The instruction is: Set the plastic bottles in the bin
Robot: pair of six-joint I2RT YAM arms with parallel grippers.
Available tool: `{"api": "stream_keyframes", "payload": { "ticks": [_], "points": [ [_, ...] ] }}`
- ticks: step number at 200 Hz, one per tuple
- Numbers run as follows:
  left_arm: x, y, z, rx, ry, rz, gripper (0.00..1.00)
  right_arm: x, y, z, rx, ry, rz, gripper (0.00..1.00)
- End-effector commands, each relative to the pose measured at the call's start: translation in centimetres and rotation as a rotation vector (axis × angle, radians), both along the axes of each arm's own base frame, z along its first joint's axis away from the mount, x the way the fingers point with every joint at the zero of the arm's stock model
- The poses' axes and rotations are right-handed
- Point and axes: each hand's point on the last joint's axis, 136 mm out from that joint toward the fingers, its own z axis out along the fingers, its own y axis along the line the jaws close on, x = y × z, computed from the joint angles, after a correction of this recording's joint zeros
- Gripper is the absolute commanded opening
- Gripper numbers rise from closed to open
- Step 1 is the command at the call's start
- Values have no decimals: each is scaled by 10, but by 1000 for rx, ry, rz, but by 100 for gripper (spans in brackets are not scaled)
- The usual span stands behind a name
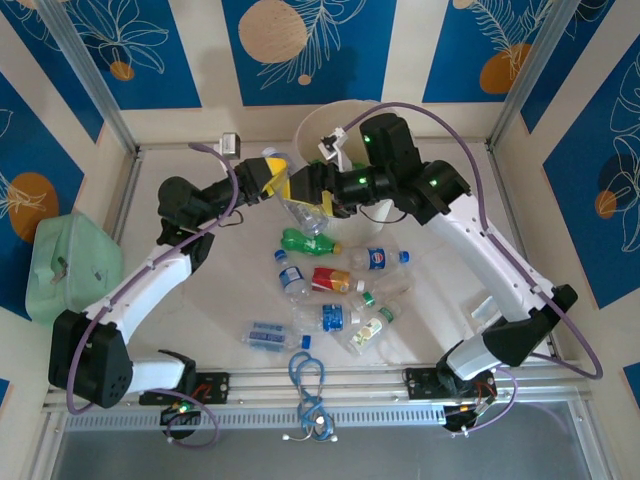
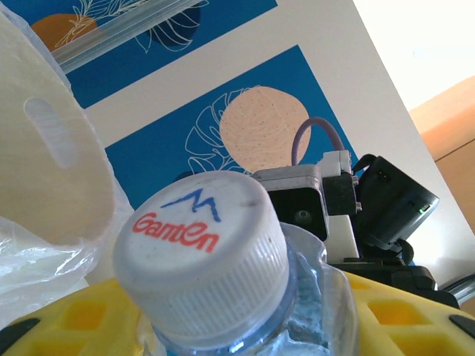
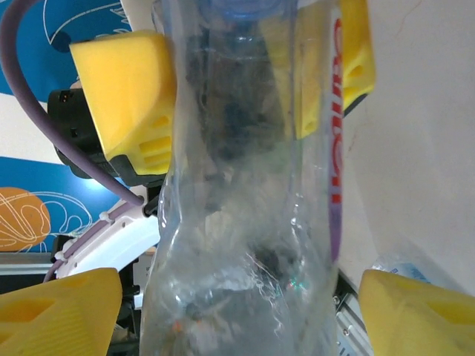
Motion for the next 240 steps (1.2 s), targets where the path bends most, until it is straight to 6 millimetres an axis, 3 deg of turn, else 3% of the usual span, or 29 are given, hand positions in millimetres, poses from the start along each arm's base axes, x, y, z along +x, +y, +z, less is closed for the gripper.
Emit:
{"api": "stream_keyframes", "payload": {
  "ticks": [1,73,102,129,148,185,217,240],
  "points": [
    [-7,2,17,-5,-75,-11,49,-6,6,13,30,-17,37,80],
    [2,0,18,-9,-73,0,49,-11,9,8,19,-8,48,64],
    [7,0,10,22,-53,24,46,-9,8,9,20,-14,39,59],
    [11,1,6,55,-45,61,50,-8,7,9,17,-22,30,56],
    [15,1,5,65,-37,72,60,-6,6,10,12,-27,22,55],
    [24,2,-1,97,-9,110,99,-2,2,12,10,-39,2,54],
    [28,8,-1,147,0,161,100,7,-4,13,-1,-50,-33,54],
    [33,34,-5,214,39,312,100,24,-19,16,-34,-70,-105,54]
  ]
}}
